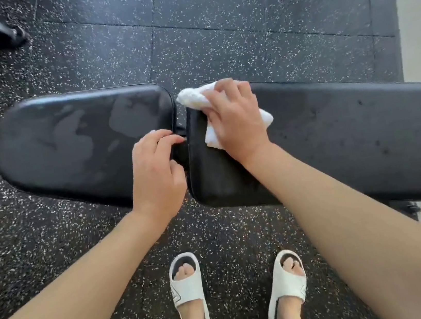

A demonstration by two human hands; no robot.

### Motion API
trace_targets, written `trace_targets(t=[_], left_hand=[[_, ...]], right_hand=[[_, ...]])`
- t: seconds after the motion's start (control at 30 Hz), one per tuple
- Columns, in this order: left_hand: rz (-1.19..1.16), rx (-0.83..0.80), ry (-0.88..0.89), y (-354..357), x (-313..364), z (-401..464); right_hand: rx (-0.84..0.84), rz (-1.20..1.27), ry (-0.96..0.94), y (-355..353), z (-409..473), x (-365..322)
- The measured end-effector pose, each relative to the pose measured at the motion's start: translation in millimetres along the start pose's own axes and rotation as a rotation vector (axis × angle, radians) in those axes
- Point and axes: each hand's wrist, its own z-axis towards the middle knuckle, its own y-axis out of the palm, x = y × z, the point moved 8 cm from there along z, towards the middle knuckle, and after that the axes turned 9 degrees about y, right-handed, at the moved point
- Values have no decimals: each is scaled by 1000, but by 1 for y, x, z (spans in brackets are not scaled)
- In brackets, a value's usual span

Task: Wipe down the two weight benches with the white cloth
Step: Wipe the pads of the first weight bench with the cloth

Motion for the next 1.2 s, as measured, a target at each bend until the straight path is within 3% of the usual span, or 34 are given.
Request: trace_targets(t=[0.13,0.3,0.43,0.67,0.8,0.87,0.97,1.07,1.2], left_hand=[[-14,-10,51,15,30,25],[127,-70,139,53,64,57],[213,26,58,73,68,45],[306,65,77,81,68,46],[326,89,99,83,62,46],[323,99,112,84,59,46],[328,101,106,85,59,46],[340,108,108,84,61,46],[318,99,101,84,59,45]], right_hand=[[12,85,-12,-14,-77,13],[-108,94,-162,-42,-161,65],[-146,43,-268,-52,-119,96],[-5,-66,79,-38,30,130],[111,7,211,-33,-4,112],[100,98,125,-34,-46,88],[-74,134,-91,-35,-111,70],[-151,108,-229,-48,-120,105],[-59,50,-41,-68,-52,171]])
